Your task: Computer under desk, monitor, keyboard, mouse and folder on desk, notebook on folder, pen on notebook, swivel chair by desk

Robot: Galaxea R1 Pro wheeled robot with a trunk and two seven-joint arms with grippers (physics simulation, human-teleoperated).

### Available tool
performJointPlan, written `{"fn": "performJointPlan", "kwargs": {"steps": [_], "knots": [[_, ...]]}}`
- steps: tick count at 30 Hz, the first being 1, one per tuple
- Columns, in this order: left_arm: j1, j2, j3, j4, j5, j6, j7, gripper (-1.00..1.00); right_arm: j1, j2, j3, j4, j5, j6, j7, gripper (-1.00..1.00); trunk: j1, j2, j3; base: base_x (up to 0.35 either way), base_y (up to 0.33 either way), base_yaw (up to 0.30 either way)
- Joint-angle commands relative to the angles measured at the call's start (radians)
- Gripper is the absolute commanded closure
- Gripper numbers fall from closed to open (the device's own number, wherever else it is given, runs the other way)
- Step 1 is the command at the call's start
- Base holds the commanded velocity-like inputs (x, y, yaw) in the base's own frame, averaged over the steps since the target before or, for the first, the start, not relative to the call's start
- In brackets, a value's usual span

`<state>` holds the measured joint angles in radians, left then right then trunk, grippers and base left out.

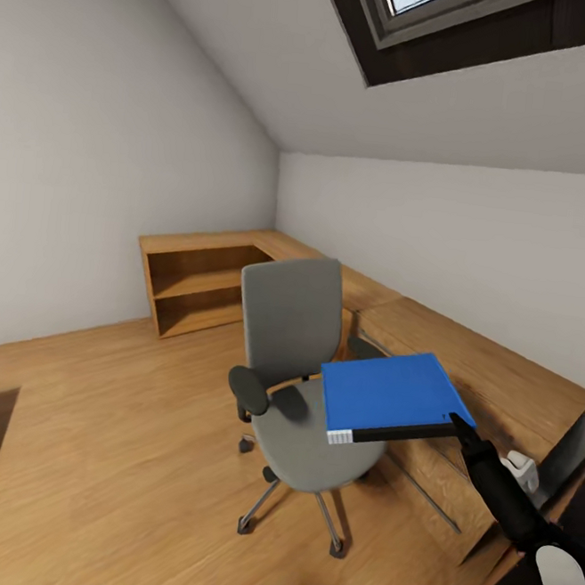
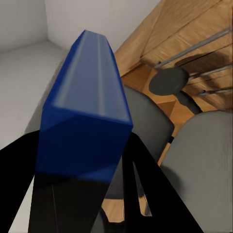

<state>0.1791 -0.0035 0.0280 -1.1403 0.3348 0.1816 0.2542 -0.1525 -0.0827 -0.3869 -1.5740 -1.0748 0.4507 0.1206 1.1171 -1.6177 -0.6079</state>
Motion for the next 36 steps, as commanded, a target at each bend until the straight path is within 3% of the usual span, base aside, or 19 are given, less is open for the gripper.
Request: {"fn": "performJointPlan", "kwargs": {"steps": [1,4,8,22,36], "knots": [[0.000,0.000,-0.001,0.033,-0.012,0.002,0.003,-1.00,-0.001,0.000,-0.002,0.000,-0.004,0.006,0.002,1.00,-0.004,0.007,0.002,0.000,0.000,-0.293],[0.000,0.001,-0.002,0.162,-0.062,-0.014,0.000,-1.00,-0.001,0.000,-0.003,0.000,-0.004,0.006,0.002,1.00,-0.015,0.028,0.012,0.000,0.000,-0.295],[0.000,0.001,-0.003,0.214,-0.078,-0.074,-0.002,-1.00,-0.001,0.000,-0.003,0.001,-0.003,0.006,0.003,1.00,-0.031,0.056,0.024,0.000,0.000,-0.296],[0.000,-0.004,-0.003,0.232,-0.081,-0.103,-0.003,-1.00,-0.001,0.001,-0.039,0.008,-0.002,0.005,0.002,1.00,-0.084,0.154,0.068,-0.255,0.000,-0.297],[0.000,-0.003,-0.003,0.236,-0.080,-0.102,-0.003,-1.00,-0.001,0.004,-0.075,0.003,-0.001,-0.042,0.002,1.00,-0.138,0.252,0.125,-0.017,0.000,-0.236]]}}
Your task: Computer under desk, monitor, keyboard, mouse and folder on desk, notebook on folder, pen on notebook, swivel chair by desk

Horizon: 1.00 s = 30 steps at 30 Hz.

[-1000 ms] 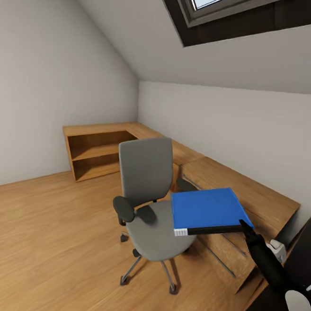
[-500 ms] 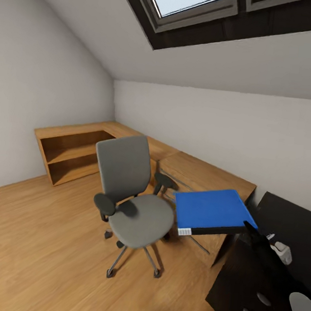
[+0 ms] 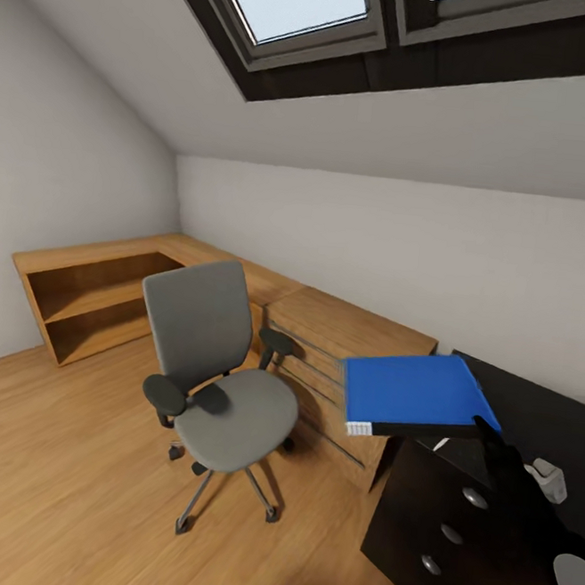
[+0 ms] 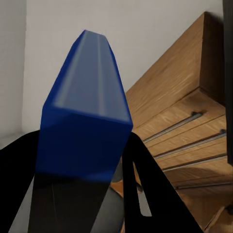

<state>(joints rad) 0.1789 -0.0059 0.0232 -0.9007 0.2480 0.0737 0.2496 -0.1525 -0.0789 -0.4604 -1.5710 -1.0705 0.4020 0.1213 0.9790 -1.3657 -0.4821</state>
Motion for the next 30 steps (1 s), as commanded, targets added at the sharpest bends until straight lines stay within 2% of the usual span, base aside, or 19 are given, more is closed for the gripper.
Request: {"fn": "performJointPlan", "kwargs": {"steps": [1,4,14,18,21,26,30], "knots": [[0.001,-0.001,0.001,-0.004,0.006,0.006,0.002,-1.00,-0.001,0.001,-0.002,-0.001,-0.005,0.005,0.002,1.00,-0.004,0.007,0.004,0.000,0.000,-0.184],[0.001,-0.002,0.001,-0.002,0.006,0.009,0.006,-1.00,-0.001,0.001,-0.003,-0.001,-0.005,0.001,0.002,1.00,-0.015,0.028,0.017,0.000,0.000,-0.183],[0.001,-0.005,-0.009,0.035,0.004,0.008,0.002,-1.00,-0.001,-0.003,-0.013,0.002,-0.005,0.002,0.002,1.00,-0.015,0.028,0.027,0.000,0.000,-0.232],[0.001,-0.005,-0.011,0.040,0.004,0.008,0.002,-1.00,-0.001,-0.005,-0.071,0.000,-0.005,0.008,0.002,1.00,-0.015,0.028,0.029,0.000,0.000,-0.106],[0.001,-0.005,-0.011,0.049,0.004,0.007,0.002,-1.00,-0.001,-0.005,-0.090,0.000,-0.005,0.009,0.001,1.00,-0.015,0.028,0.030,0.000,0.000,-0.045],[0.001,-0.006,-0.014,0.082,0.001,0.005,0.002,-1.00,-0.001,0.000,-0.098,0.000,-0.002,0.008,0.000,1.00,-0.015,0.028,0.036,0.000,0.000,-0.098],[0.001,-0.004,-0.031,0.104,0.000,0.004,0.002,-1.00,-0.001,0.004,-0.076,0.001,0.040,0.003,-0.002,1.00,-0.015,0.028,0.041,0.000,0.000,-0.135]]}}
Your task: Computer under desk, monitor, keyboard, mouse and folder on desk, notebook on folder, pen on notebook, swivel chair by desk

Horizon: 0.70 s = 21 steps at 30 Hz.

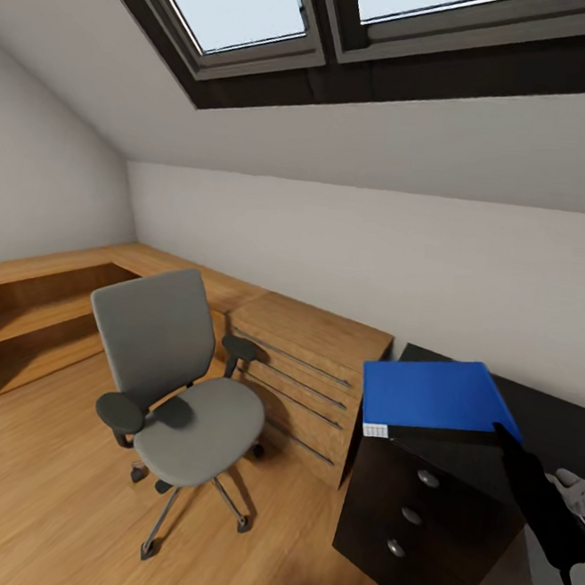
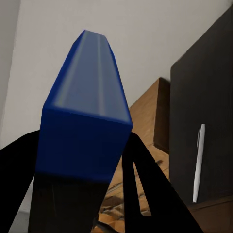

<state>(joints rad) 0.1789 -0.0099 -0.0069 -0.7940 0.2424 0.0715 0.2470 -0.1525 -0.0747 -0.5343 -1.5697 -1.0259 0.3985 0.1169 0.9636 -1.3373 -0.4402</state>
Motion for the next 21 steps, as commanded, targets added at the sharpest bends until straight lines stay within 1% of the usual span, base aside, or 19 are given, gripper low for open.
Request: {"fn": "performJointPlan", "kwargs": {"steps": [1,3,7,10,15,21], "knots": [[0.001,0.000,-0.001,-0.001,0.005,0.006,0.005,-1.00,-0.001,0.000,0.001,0.000,-0.001,0.006,0.002,1.00,0.000,-0.001,0.000,0.000,0.000,-0.138],[0.001,0.001,-0.003,0.008,0.005,0.005,0.005,-1.00,-0.001,0.001,0.012,0.000,0.012,0.006,0.005,1.00,0.000,-0.001,0.002,0.000,0.000,-0.068],[0.001,0.005,-0.004,0.010,0.005,0.005,0.005,-1.00,-0.001,-0.001,0.010,0.000,0.015,0.005,0.014,1.00,0.000,-0.001,0.002,0.000,0.000,-0.005],[0.001,0.001,-0.006,0.011,0.005,0.005,0.005,-1.00,-0.001,-0.001,0.010,0.002,0.016,0.005,0.021,1.00,0.000,-0.001,0.002,0.000,0.000,-0.059],[0.001,0.002,-0.008,0.021,0.006,-0.001,0.003,-1.00,-0.001,-0.002,0.011,0.003,0.018,0.005,0.020,1.00,0.000,-0.001,0.004,0.000,0.000,-0.255],[0.001,0.001,-0.008,0.038,0.006,-0.082,0.003,-1.00,-0.001,-0.003,0.011,0.004,0.018,0.005,0.020,1.00,0.000,-0.001,0.006,0.000,0.000,-0.260]]}}
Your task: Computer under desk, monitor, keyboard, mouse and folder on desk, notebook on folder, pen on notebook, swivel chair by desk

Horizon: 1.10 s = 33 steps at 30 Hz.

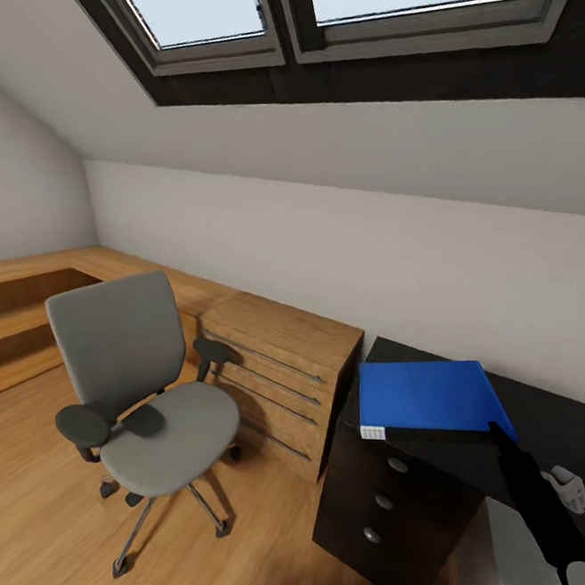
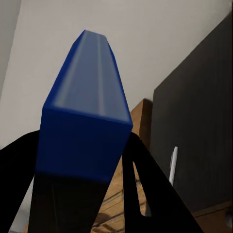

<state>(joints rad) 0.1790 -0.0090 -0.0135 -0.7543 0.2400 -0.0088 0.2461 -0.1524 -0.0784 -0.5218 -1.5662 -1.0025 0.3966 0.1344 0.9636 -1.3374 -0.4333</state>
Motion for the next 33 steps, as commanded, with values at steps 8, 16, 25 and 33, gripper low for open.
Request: {"fn": "performJointPlan", "kwargs": {"steps": [8,16,25,33], "knots": [[0.000,0.000,0.000,0.011,0.009,-0.032,0.004,-1.00,-0.001,-0.002,-0.005,0.000,-0.005,0.007,0.002,1.00,0.000,-0.001,0.002,0.000,0.000,-0.274],[0.000,0.000,0.000,0.012,0.009,-0.037,0.005,-1.00,-0.001,-0.003,-0.012,0.000,-0.005,0.007,0.001,1.00,0.000,-0.001,0.005,0.000,0.000,-0.283],[0.000,-0.002,0.000,0.025,0.009,-0.103,0.005,-1.00,-0.001,-0.003,-0.028,0.000,-0.005,0.007,0.001,1.00,0.000,-0.001,0.008,0.000,0.000,-0.284],[0.000,-0.002,0.000,0.035,0.009,-0.123,0.006,-1.00,-0.001,-0.003,-0.032,0.000,-0.005,0.007,0.001,1.00,0.000,-0.001,0.011,0.000,0.000,-0.284]]}}
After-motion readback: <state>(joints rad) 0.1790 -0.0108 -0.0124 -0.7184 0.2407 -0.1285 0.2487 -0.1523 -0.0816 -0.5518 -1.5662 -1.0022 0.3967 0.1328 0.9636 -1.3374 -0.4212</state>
